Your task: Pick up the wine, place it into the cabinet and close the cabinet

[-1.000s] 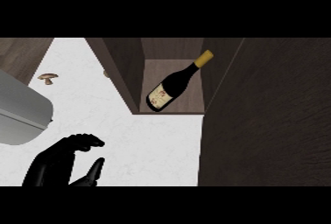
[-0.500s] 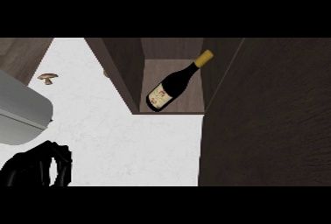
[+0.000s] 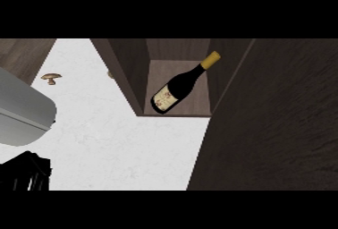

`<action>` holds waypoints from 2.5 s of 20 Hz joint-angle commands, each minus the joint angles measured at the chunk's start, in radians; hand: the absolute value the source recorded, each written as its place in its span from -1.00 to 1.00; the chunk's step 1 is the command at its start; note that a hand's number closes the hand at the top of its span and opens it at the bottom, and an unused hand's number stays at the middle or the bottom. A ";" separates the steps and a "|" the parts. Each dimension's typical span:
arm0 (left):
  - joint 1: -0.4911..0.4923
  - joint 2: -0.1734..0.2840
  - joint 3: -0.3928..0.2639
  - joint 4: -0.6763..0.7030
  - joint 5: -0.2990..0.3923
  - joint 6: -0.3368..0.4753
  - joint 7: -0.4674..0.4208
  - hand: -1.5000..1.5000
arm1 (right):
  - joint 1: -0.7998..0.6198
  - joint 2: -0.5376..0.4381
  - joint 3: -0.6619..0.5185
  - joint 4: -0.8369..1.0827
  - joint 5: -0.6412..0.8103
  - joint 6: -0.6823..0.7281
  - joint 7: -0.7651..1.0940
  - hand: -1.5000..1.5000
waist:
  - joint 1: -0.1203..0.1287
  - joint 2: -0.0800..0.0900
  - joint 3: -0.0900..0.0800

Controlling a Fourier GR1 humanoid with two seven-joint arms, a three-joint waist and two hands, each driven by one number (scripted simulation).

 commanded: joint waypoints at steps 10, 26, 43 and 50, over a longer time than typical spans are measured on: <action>0.062 0.039 0.143 -0.053 0.066 -0.120 0.070 1.00 | -0.584 0.338 0.151 0.103 0.020 -0.301 0.352 1.00 | 0.006 0.000 0.000; 0.050 -0.075 0.168 -0.067 -0.023 -0.148 0.125 1.00 | -1.032 0.353 0.123 0.620 -0.122 -0.569 0.116 1.00 | 0.002 0.002 0.001; 0.104 -0.143 0.237 -0.070 -0.087 -0.260 0.141 1.00 | -1.016 0.330 -0.027 1.032 -0.142 -0.406 -0.072 1.00 | 0.001 0.002 0.001; 0.017 -0.166 0.263 0.012 -0.092 -0.293 0.167 1.00 | -1.167 0.313 -0.164 1.212 -0.103 -0.369 -0.098 1.00 | -0.002 0.004 0.001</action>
